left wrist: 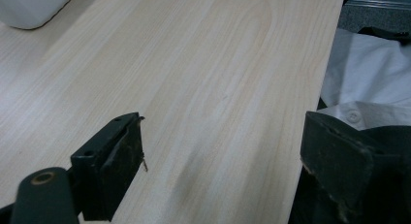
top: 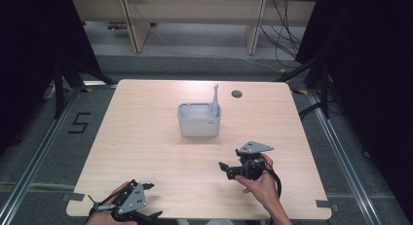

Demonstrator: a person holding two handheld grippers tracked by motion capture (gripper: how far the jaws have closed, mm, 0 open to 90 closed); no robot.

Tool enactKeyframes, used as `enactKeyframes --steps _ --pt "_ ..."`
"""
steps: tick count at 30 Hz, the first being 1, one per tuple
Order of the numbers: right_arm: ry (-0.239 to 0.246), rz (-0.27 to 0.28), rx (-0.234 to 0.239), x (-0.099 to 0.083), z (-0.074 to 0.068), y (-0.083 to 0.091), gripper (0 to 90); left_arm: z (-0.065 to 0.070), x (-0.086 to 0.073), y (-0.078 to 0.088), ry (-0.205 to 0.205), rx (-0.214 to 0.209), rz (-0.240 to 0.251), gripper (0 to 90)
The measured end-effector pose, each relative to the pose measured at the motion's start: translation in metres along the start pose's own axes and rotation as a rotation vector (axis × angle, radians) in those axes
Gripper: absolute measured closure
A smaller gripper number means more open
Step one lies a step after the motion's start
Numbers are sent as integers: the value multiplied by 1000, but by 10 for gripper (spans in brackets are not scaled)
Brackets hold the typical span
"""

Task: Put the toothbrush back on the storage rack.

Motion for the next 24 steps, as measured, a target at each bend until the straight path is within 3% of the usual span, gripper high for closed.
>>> enactKeyframes --steps 1,2,3,5,6,9,10,11,12,17,18,19,24 --pt "8 4 18 -1 0 0 200 0 0 -1 1 1 10 148" --pt "8 -1 4 -2 0 1 200 0 0 -1 0 2 15 148" --pt "-27 -6 8 -4 -3 2 200 0 0 -1 0 1 10 149" --pt "16 -10 9 -7 -1 2 200 0 0 0 -1 -1 -4 148" --pt "-1 -13 9 -8 -3 2 200 0 0 -1 1 2 10 148" --pt "29 -22 4 -13 -3 4 200 0 0 -2 1 2 17 149" --pt "1 -24 11 -15 -5 4 200 0 0 -2 2 3 17 148" --pt "17 -33 18 -15 -5 5 199 0 0 -1 1 -2 13 148" --pt "-3 -33 9 -17 -7 5 197 0 0 -1 2 2 15 148" --pt "26 -61 9 -25 -10 6 177 0 0 -1 -1 -8 8 149" --pt "-1 -72 7 -27 -12 7 176 0 0 -1 -1 -8 6 148" --pt "22 -70 10 -28 -11 7 176 0 0 -1 0 -6 4 148" --pt "24 -80 8 -33 -14 12 174 0 0 -2 3 1 14 148"
Point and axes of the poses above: each handheld gripper's, and its own axes: y roughly backward along the jaws, x roughly out of its top, z roughly to its right, the point moved 4 cm from there along -y, roughly forward along the jaws, and after that the axes turned 4 degrees about x, right-handed, at the moved point
